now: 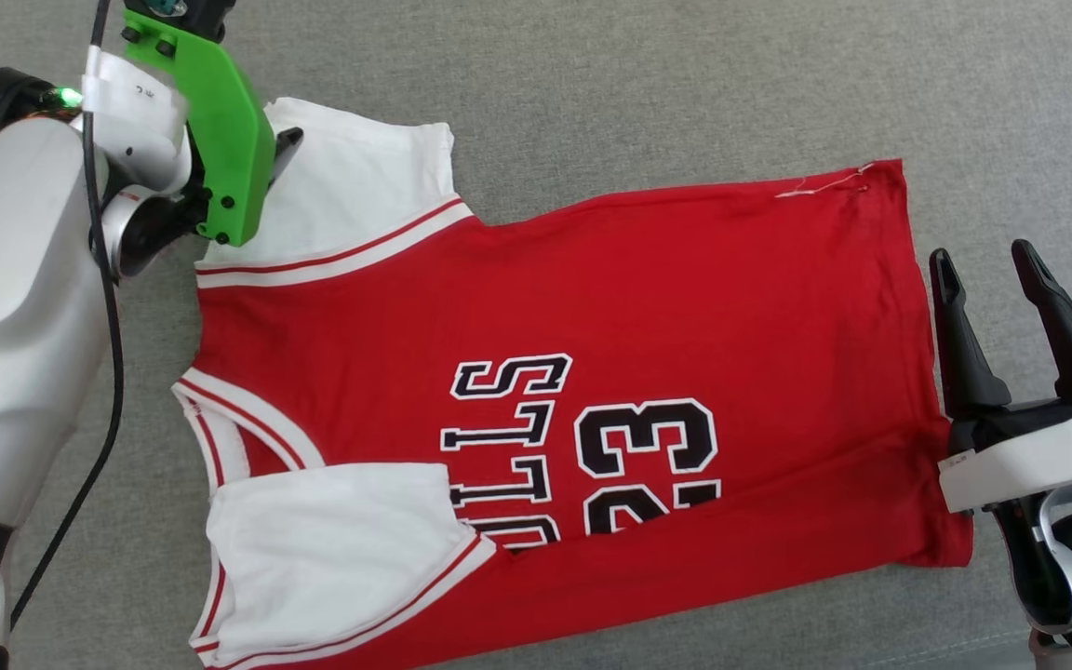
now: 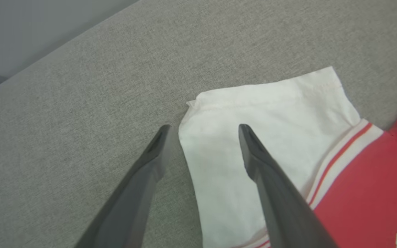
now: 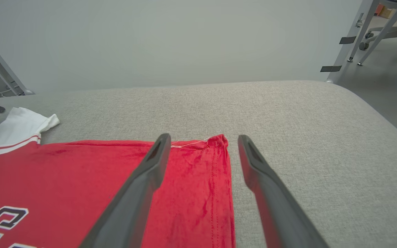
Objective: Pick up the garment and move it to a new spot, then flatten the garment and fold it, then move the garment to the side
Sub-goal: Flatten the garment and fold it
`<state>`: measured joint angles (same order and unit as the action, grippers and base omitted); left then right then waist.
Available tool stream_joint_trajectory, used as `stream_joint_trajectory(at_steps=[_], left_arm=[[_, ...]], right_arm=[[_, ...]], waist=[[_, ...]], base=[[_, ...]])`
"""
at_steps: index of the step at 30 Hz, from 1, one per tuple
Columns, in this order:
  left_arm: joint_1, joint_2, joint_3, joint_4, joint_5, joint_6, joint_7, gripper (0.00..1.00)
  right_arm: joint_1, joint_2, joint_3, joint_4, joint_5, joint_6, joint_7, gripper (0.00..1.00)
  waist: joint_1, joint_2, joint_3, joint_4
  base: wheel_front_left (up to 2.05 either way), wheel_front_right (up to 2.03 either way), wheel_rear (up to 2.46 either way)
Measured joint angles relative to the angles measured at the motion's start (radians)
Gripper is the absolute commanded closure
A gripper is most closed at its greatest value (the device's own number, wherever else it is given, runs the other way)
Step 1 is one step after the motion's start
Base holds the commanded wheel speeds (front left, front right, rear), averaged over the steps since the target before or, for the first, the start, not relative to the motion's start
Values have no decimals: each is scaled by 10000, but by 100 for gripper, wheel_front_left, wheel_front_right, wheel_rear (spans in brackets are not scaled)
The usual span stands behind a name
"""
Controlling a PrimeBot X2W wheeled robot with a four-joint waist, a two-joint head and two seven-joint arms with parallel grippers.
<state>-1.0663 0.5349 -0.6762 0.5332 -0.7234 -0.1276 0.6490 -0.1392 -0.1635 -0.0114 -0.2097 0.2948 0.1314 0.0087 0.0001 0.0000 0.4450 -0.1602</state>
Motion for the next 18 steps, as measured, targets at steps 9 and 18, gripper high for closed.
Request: stream_joint_trajectory(at_steps=[9, 18], left_arm=[[-623, 102, -418, 1488, -144, -2, -73, 0], [-889, 61, -702, 1695, -1358, -2, 378, 100]], right_arm=[[-268, 23, 136, 205, 2, 0, -134, 0], [-331, 23, 148, 326, -2, 0, -138, 0]], waist=[[0, 0, 548, -470], [0, 0, 679, -541]], base=[[0, 0, 0], [0, 0, 0]])
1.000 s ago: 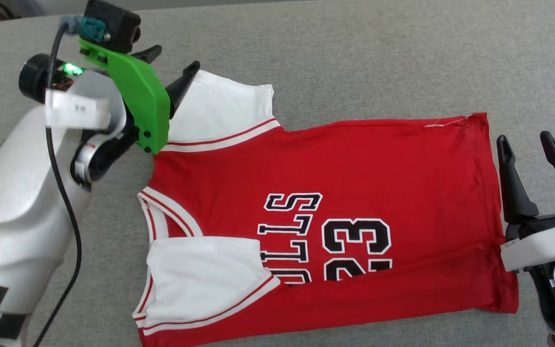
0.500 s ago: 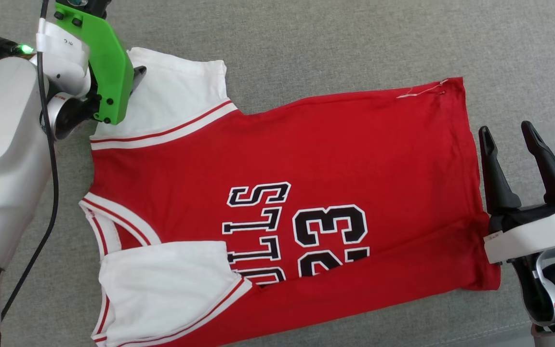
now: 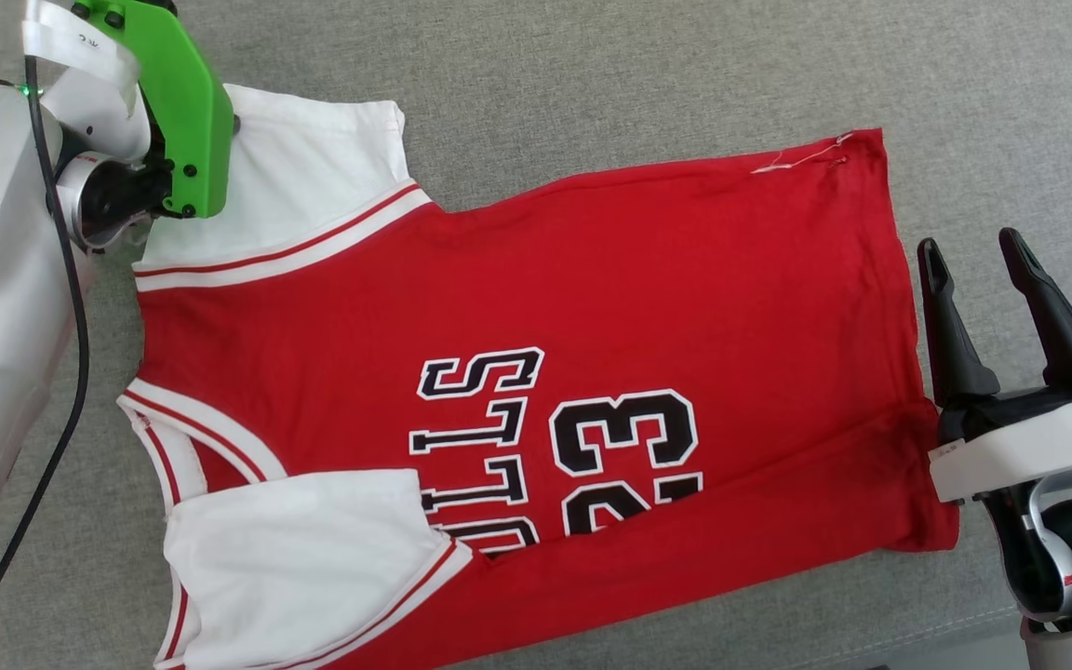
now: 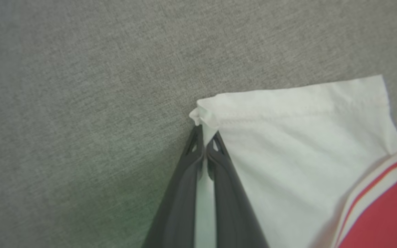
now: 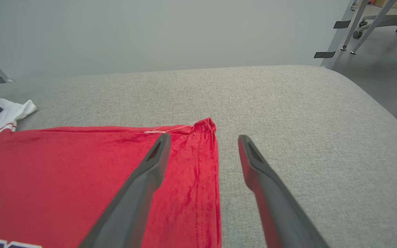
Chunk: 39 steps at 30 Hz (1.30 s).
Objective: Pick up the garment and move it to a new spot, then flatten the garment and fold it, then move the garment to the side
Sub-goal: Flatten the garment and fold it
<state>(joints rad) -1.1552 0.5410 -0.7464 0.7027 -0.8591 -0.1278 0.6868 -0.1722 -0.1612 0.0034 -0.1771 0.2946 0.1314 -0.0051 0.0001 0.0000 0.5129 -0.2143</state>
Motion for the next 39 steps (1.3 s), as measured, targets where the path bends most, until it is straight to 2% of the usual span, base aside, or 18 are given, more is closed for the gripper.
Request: stream_joint_trajectory(at_steps=[8, 13, 18, 25, 32, 39], left_arm=[[36, -84, -217, 151, -407, 0, -681, 100], [177, -142, -209, 50, -522, 0, -1509, 100], [690, 2, -282, -727, -560, 0, -2362, 100], [1375, 424, -313, -2464, -541, 54, -2892, 100], [1844, 786, -267, -4566, -510, 696, -2970, 100], [1993, 1074, -244, -6201, -445, 1197, -2794, 100]], right_arm=[[-20, -48, -31, 211, -12, 0, 29, 0], [-13, -380, -17, 318, -8, -2, 499, 0], [-29, -991, 44, 493, 188, 0, 1749, 0], [-830, -2395, 359, 763, 646, 0, 4228, 0], [-2211, -3168, 750, 1626, 1538, 0, 6199, 0], [-3477, -3647, 1104, 2890, 1732, 0, 6978, 0]], waist=[[0, 0, -304, 163], [0, 0, -725, 332], [-1, 0, -1173, 599], [-1, 0, -1453, 1212], [-1, 0, -1342, 1696], [-1, 0, -912, 2036]], base=[[0, 0, 0], [0, 0, 0], [0, 0, 0], [0, 0, 0], [0, 0, 0], [0, 0, 0]])
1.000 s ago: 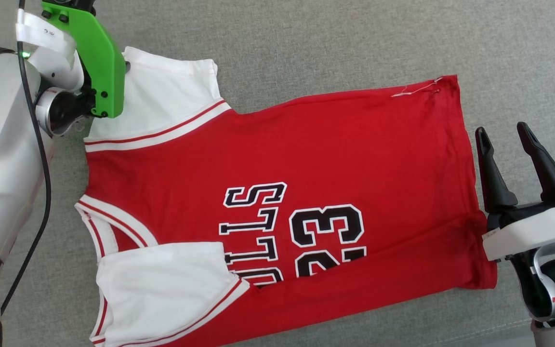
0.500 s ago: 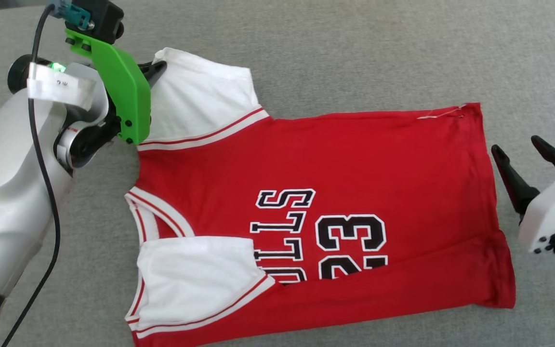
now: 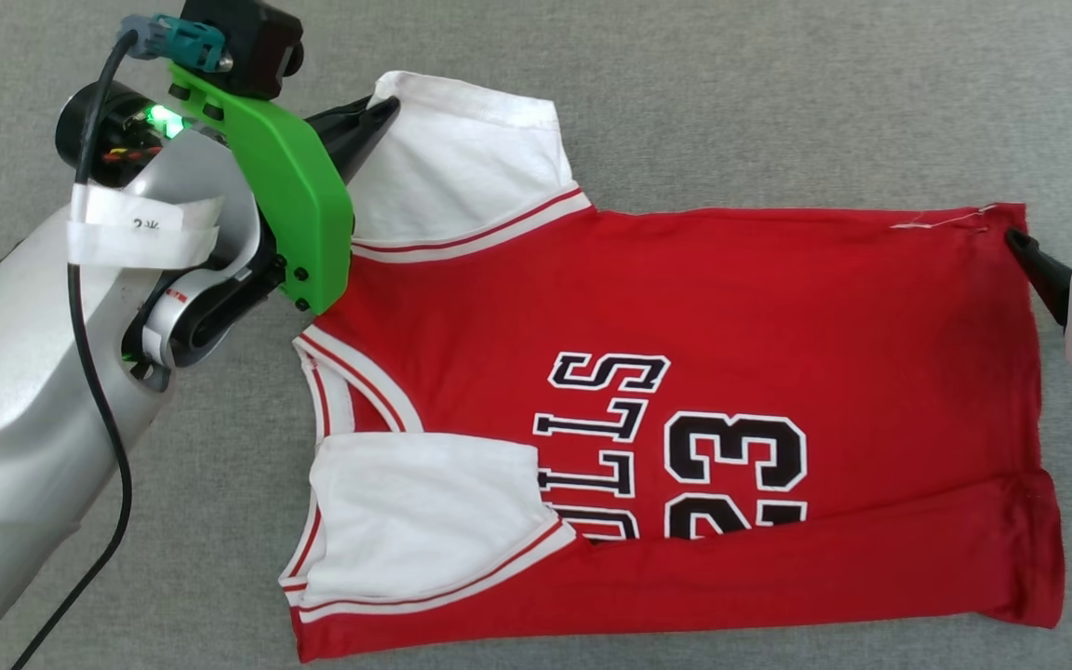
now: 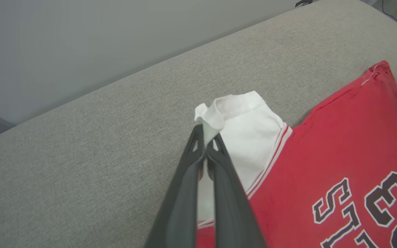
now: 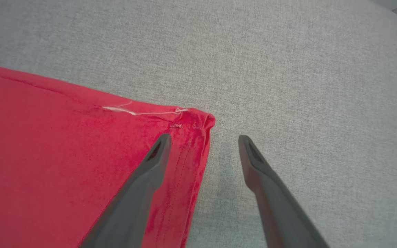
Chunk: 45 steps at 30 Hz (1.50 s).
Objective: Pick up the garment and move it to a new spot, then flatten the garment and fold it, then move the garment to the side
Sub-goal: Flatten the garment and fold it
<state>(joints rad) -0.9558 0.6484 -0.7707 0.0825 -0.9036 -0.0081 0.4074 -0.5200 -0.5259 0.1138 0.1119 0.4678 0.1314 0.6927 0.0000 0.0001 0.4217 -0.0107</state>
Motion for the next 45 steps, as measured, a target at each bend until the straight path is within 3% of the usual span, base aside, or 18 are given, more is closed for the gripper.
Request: stream_joint_trajectory(at_steps=[15, 16, 17, 22, 32, 45], left_arm=[[2, 42, -84, -849, 138, 169, 71, 100], [2, 35, -100, -832, 138, 169, 69, 100], [2, 29, -109, -800, 140, 165, 59, 100], [8, -10, -153, -460, 144, 119, -123, 100], [630, -165, -157, 253, 42, 65, -763, 100], [2510, -138, -224, 44, -353, 353, -1528, 100]], right_arm=[[-1223, -387, 1147, 1850, 98, -10, 173, 1], [-1238, -433, 1233, 1927, 153, -17, 173, 37], [-1244, -489, 1315, 1981, 201, -19, 174, 100], [-1267, -470, 1607, 2194, 445, -13, -29, 100], [-1010, -232, 1313, 2683, 754, -2, -1419, 100], [1027, -84, 483, 2173, 1250, -2, -3359, 100]], waist=[[0, -1, 657, 695], [0, -1, 669, 722], [0, -1, 669, 739], [0, 0, 512, 750], [0, 0, -287, 681], [0, 0, -1744, 655]], base=[[0, 0, 0], [0, 0, 0], [0, 0, 0], [0, 0, 0], [0, 0, 0], [0, 0, 0]])
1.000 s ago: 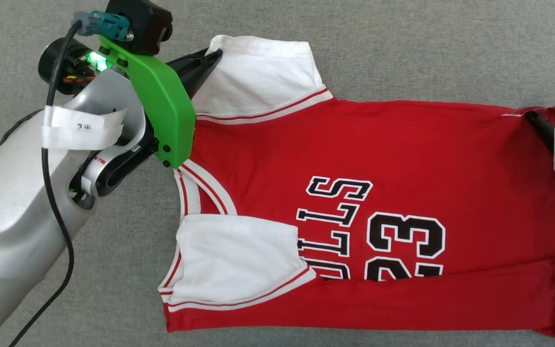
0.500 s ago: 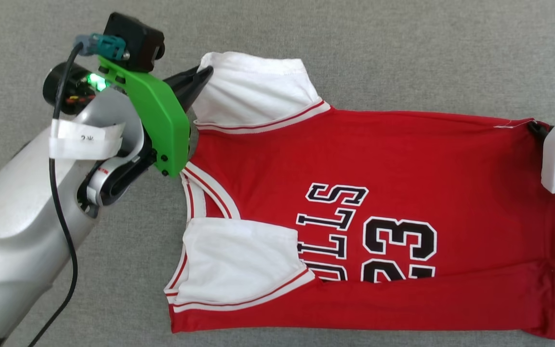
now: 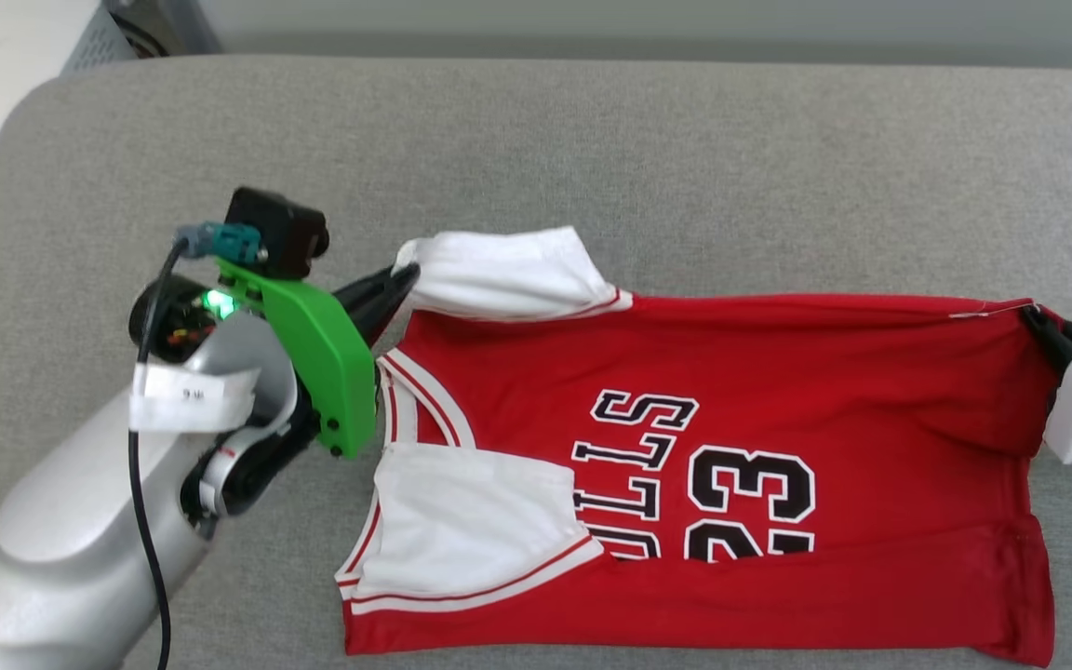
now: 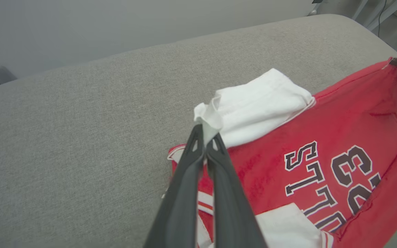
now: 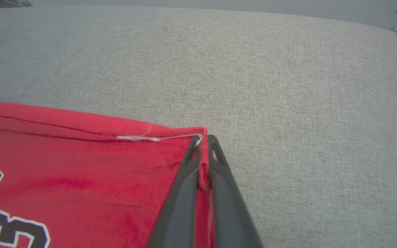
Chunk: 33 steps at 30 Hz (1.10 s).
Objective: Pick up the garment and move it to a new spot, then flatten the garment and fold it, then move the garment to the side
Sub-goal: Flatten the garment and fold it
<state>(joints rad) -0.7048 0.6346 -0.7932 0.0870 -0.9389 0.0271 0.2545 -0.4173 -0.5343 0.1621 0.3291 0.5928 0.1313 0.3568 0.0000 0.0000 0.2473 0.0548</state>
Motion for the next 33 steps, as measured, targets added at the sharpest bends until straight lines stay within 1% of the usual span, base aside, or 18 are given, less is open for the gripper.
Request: stream_joint_trajectory(at_steps=[3, 9, 12, 18, 25, 30, 33], left_arm=[[500, 144, 0, -255, -123, 207, -144, 100], [1465, 541, -10, -905, -368, 602, -267, 100], [1993, 662, -61, -1149, -441, 788, -336, 100], [3111, 709, -401, -1340, -616, 1087, -426, 100], [3801, 771, -848, -1179, -650, 1106, -393, 100], [3968, 779, -1139, -951, -642, 1089, -251, 100], [3969, 754, -1267, -786, -583, 1072, -240, 100]], right_arm=[[467, 27, -169, -401, 184, 0, -568, 100], [1477, 10, -268, -953, 617, 0, -1206, 100], [1964, -2, -282, -1154, 961, 0, -1267, 100], [2954, -322, 12, -1584, 1423, 0, -1156, 100], [3736, -863, 508, -1956, 1837, 0, -612, 100], [4011, -1553, 1055, -2291, 1802, 0, -203, 100], [4018, -1841, 1283, -2380, 1732, 0, -169, 100]], waist=[[0, 0, -309, 31], [0, 0, -716, 112], [0, 0, -816, 176], [0, 0, -854, 275], [0, 0, -843, 304], [0, 0, -803, 283], [0, 0, -762, 283]], base=[[0, 0, 0], [0, 0, 0], [0, 0, 0], [0, 0, 0], [0, 0, 0], [0, 0, 0], [0, 0, 0]])
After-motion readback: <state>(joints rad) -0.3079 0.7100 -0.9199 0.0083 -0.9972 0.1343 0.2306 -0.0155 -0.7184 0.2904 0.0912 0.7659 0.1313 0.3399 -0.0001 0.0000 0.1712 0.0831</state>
